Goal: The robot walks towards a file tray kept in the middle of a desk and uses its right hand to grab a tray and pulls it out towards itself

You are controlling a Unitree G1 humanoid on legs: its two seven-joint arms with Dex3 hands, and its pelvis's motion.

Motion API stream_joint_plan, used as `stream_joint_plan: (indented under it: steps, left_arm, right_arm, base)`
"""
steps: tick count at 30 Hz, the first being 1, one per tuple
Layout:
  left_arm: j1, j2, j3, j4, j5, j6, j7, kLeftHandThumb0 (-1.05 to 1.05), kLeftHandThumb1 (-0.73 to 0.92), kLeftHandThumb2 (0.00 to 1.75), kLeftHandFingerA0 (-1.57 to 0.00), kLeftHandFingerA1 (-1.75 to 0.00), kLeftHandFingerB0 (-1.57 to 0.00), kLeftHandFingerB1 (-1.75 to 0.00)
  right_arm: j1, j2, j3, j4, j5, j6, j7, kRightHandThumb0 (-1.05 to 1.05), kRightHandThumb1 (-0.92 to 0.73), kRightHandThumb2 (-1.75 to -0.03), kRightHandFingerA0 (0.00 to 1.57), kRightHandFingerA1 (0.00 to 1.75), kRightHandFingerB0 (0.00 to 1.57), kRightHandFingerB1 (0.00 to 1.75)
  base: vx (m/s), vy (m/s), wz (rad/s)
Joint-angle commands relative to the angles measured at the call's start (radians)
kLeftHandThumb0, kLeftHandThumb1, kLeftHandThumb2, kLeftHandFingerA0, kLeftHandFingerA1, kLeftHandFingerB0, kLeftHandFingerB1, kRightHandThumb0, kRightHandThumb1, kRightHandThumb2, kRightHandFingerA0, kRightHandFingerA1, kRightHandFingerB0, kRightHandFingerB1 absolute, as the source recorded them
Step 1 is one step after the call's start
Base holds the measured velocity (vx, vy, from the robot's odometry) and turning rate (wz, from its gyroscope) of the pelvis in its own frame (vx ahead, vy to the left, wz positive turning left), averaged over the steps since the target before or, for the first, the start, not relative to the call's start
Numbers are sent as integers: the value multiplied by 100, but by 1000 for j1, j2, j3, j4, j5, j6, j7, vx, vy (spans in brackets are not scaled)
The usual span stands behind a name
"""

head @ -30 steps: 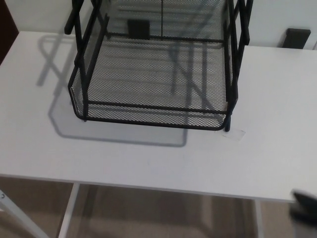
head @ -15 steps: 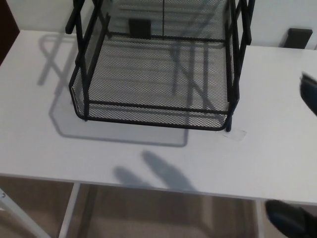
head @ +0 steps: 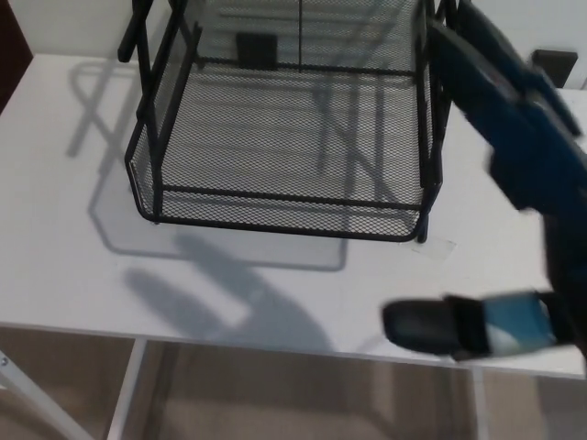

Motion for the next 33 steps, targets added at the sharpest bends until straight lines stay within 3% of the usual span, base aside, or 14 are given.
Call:
stream_joint_plan:
  steps: [1,6,7,8,9,18,29,33]
  left_arm:
    - [-5,26,-33,-43,39,10,2,-55,44,62,-66,-78,-38,-57]
    - [-13,31,-40,-46,45,7,-4,-56,44,61,-65,-75,-37,-57]
    - [-11,29,-36,-51,38,11,-10,-56,33,84,-62,-77,-34,-61]
    - [-11,27,-34,-49,36,11,-9,-56,33,84,-63,-78,-35,-61]
    - [-13,28,-37,-46,39,10,-7,-54,44,60,-66,-77,-38,-57]
    - [-21,29,-39,-49,34,13,-17,-55,39,58,-73,-77,-38,-58]
    - [-21,34,-58,-59,40,14,-22,-57,36,53,-74,-71,-38,-56]
    - [-28,31,-49,-68,20,26,-38,-54,33,53,-75,-71,-38,-56]
  right_arm:
    - [-515,57,348,546,-985,408,168,-81,-50,-83,0,2,7,10]
    - [-525,73,392,669,-1002,516,108,-82,-51,-82,0,0,2,3]
    - [-522,79,399,695,-996,540,86,-81,-50,-82,0,0,2,3]
    - [-519,82,405,710,-995,554,72,-80,-49,-81,0,0,0,2]
    - [-516,88,415,737,-1000,581,51,-80,-49,-81,0,0,0,1]
    - [-503,96,479,831,-1015,678,-2,-71,-43,-74,0,1,0,0]
    - [-479,130,571,866,-1089,769,90,-77,-45,-77,0,0,0,0]
    - [-503,142,577,923,-1096,824,-6,-73,-45,-76,0,2,0,0]
  base:
    - [0,0,0]
    - [0,0,0]
    - [0,0,0]
    - [0,0,0]
    - [0,0,0]
    - [0,0,0]
    - [0,0,0]
    - [0,0,0]
